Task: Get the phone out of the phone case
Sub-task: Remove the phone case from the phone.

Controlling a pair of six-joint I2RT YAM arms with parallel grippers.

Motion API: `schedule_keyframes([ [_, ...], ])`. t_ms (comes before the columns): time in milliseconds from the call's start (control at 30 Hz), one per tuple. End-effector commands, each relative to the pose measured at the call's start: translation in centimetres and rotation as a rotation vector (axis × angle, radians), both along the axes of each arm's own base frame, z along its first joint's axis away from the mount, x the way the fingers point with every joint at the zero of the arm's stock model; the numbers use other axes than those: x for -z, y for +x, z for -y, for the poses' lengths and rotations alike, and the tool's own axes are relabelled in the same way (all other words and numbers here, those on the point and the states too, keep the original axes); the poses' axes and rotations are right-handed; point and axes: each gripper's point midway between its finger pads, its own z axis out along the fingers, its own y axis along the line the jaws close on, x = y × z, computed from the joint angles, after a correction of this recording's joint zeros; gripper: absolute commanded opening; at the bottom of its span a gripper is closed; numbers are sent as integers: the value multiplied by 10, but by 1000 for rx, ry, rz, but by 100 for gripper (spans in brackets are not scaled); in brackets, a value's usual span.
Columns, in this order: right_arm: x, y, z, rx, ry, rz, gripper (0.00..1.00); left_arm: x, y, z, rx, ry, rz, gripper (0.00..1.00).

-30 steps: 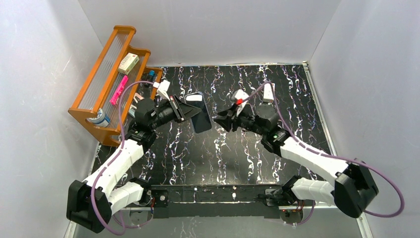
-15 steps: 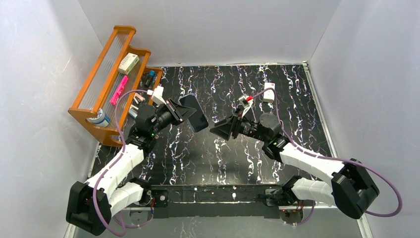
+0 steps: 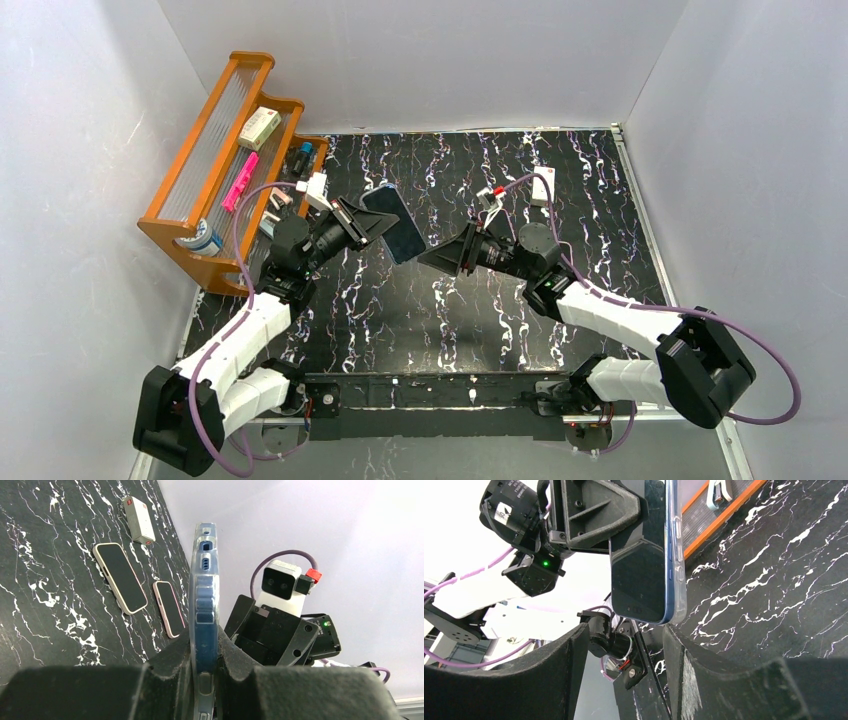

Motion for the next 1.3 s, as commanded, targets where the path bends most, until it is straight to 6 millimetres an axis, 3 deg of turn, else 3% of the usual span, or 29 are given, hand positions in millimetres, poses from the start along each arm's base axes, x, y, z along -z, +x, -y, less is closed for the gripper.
schedule_keyframes([
  [0,-44,2,-3,-3,99,74,63,-34,-8,2,33,-65,103,0],
  [433,-52,3,-5,-8,136,74,63,-45,-17,6,82,-99,128,0],
  [933,-60,10,-9,-25,173,72,63,-46,-39,25,170,-145,118,0],
  [1267,-65,22,4,-7,199,65,61,-52,-56,35,222,-180,127,0],
])
